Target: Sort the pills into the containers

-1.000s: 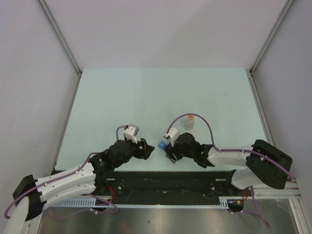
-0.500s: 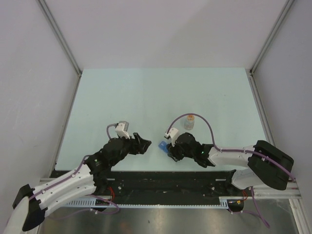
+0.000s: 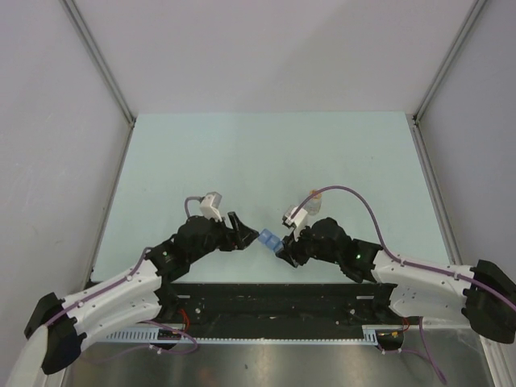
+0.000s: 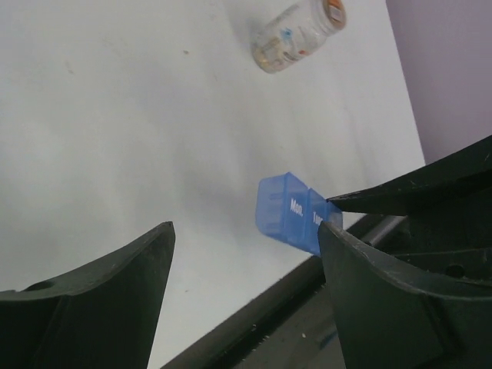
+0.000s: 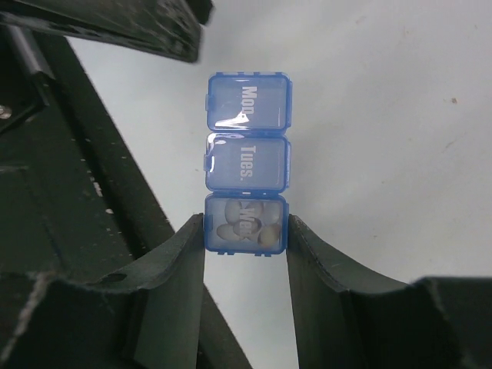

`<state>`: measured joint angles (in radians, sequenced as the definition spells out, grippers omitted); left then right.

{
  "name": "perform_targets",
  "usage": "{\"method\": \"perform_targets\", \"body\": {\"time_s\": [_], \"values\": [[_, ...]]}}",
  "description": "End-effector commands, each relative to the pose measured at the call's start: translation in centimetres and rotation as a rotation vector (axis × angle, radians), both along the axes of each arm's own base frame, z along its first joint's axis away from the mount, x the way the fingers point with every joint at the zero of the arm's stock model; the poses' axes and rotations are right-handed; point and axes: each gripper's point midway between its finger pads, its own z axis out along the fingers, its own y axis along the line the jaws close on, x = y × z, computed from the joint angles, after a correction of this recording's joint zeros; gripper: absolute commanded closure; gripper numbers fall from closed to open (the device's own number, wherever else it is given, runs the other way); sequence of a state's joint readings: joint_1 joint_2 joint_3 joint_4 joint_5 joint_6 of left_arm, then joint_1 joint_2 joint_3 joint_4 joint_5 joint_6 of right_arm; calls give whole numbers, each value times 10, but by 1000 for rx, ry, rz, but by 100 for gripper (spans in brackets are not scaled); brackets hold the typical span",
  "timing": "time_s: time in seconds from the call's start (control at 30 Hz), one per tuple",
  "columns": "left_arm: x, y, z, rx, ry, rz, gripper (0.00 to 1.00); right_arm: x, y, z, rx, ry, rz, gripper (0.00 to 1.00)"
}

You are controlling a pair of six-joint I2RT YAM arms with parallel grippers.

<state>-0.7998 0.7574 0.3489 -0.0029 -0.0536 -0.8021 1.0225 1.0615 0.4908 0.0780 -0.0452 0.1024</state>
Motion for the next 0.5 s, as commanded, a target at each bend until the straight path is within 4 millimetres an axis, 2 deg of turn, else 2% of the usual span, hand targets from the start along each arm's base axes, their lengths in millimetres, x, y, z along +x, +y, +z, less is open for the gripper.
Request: {"method": "perform_targets", "body": {"time_s": [0.0, 0.17, 0.27, 0.47], "values": [[-8, -33, 40, -124, 23, -134, 20, -11, 12, 45, 120, -32, 69, 82], [-10, -43, 48, -197, 38, -157, 29, -17, 13, 64, 169, -56, 87, 82], [-14, -48, 47, -215, 61, -183, 34, -19, 13, 71, 184, -67, 89, 83], [-19, -54, 51, -242, 68, -220, 43, -19, 15, 76, 191, -86, 90, 83]]}}
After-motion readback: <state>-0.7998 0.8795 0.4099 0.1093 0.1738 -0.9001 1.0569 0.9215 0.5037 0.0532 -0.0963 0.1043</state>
